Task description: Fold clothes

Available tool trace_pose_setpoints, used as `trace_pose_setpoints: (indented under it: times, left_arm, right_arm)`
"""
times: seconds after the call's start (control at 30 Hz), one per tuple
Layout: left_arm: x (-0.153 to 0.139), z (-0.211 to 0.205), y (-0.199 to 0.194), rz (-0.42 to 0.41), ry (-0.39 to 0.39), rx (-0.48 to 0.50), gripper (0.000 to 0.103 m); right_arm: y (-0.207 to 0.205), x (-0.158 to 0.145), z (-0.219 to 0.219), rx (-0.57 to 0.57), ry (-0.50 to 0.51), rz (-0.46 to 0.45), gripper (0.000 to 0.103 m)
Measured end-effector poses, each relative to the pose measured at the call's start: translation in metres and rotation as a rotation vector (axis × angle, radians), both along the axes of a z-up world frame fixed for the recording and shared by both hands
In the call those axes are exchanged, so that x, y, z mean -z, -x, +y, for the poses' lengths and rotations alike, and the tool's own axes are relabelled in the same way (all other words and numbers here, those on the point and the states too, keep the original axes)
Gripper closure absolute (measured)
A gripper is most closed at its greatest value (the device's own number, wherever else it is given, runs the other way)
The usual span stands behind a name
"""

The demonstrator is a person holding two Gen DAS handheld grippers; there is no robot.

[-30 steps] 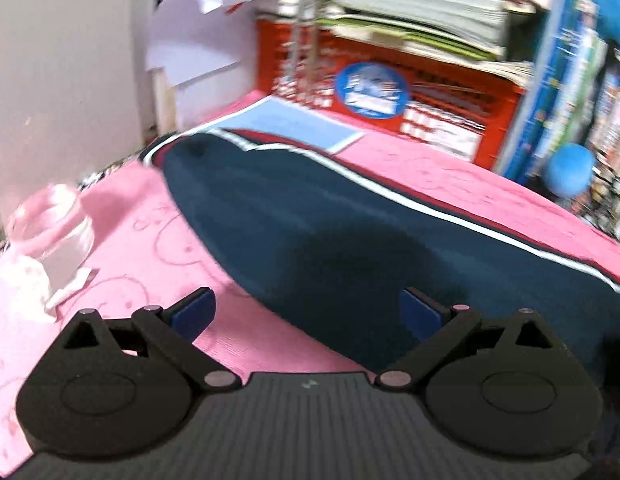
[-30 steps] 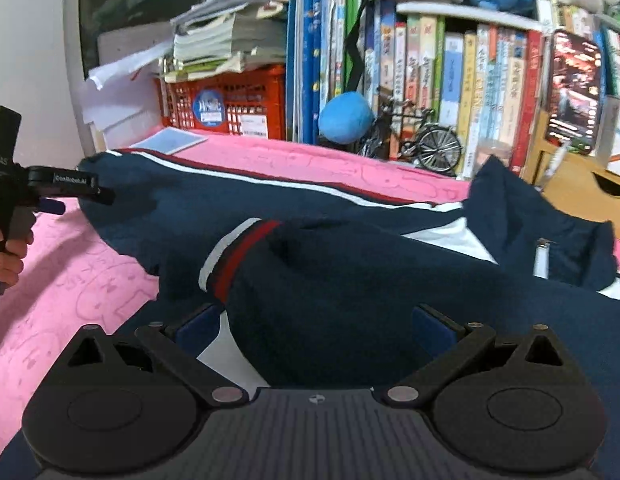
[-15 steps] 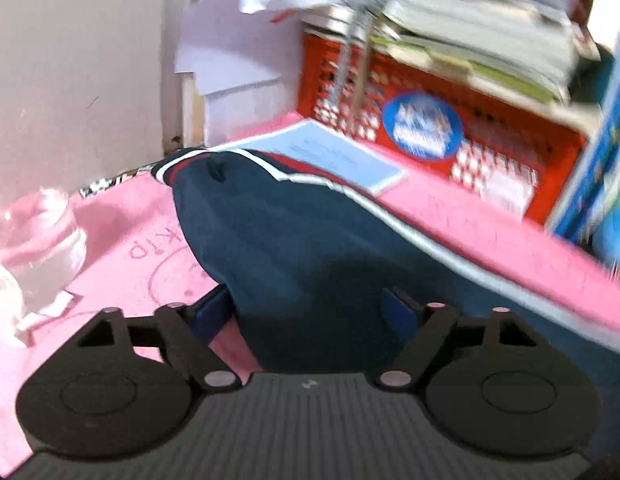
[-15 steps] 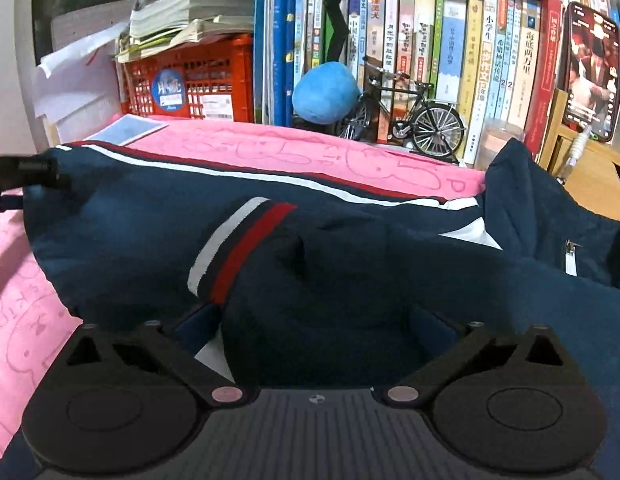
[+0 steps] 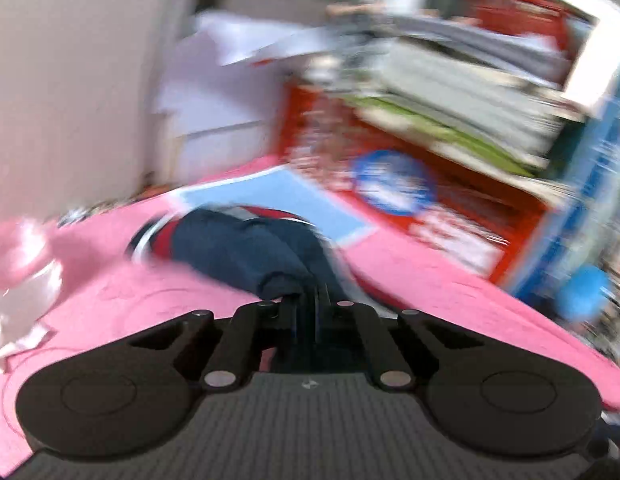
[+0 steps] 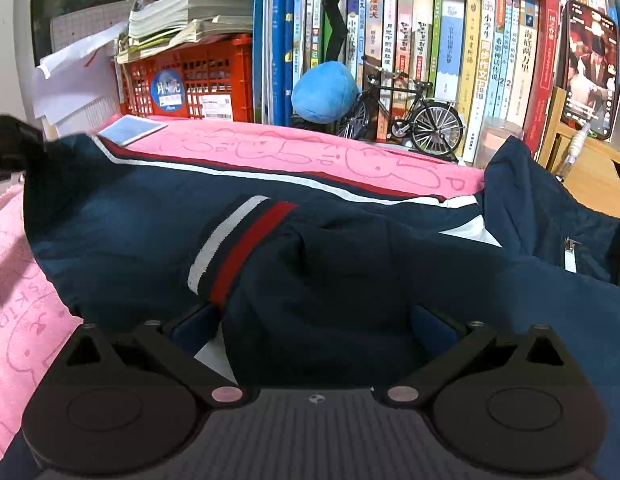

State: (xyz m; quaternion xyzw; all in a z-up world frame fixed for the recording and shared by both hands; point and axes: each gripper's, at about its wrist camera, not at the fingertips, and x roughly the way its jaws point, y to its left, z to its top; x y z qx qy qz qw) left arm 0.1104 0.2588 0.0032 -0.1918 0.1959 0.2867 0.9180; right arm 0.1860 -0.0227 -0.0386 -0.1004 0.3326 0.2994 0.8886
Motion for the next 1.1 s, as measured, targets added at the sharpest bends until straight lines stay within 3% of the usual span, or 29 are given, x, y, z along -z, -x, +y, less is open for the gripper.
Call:
trace_pose_setpoints:
  times: [0.1, 0.2, 0.3, 0.4, 0.47, 0.53, 0.67, 0.77, 0.9, 0.97, 1.03, 1.1]
  left_arm:
    - [-0.021, -0.072, -0.002, -0.030, -0.102, 0.271, 0.096]
    - [-0.029, -0.148, 0.005, -0.060, -0.240, 0.544, 0.096]
    - [-0.014, -0.205, 0.010, 0.006, -0.338, 0.736, 0.094]
    - [0.006, -0.255, 0.014, 0.086, -0.460, 0.875, 0.087]
    - [0.022, -0.281, 0.021, 0.132, -0.576, 0.914, 0.071]
    - [0.024, -0.283, 0.034, 0.139, -0.613, 0.921, 0.051]
    - [0.027, -0.282, 0.062, 0.142, -0.664, 0.928, 0.045]
    - [0.028, -0.281, 0.083, 0.145, -0.702, 0.933, 0.022]
    - [0.017, -0.248, 0.116, 0.116, -0.679, 0.943, 0.018]
    - [0.014, -0.233, 0.128, 0.133, -0.667, 0.928, 0.018]
    - [0.014, -0.221, 0.137, 0.158, -0.642, 0.901, 0.018]
    - [0.013, -0.211, 0.142, 0.179, -0.608, 0.870, 0.018]
  right_arm:
    - [-0.001, -0.002, -0.007, 0.006, -0.032, 0.013, 0.000]
    - [0.000, -0.012, -0.046, 0.042, -0.137, 0.085, 0.000]
    - [0.001, -0.028, -0.107, 0.083, -0.247, 0.169, 0.000]
    - [0.008, -0.040, -0.155, 0.129, -0.263, 0.165, 0.000]
    - [0.017, -0.046, -0.172, 0.150, -0.229, 0.115, 0.000]
    - [0.024, -0.046, -0.174, 0.137, -0.207, 0.086, 0.000]
    - [0.036, -0.046, -0.143, 0.057, -0.179, 0.046, 0.000]
    - [0.048, -0.051, -0.104, -0.022, -0.132, -0.050, 0.000]
    - [0.074, -0.066, -0.038, -0.212, -0.064, -0.227, 0.000]
    - [0.084, -0.068, -0.005, -0.326, -0.023, -0.268, 0.001]
    - [0.082, -0.060, 0.029, -0.393, 0.023, -0.214, 0.012]
    - [0.063, -0.047, 0.049, -0.348, 0.045, -0.080, 0.046]
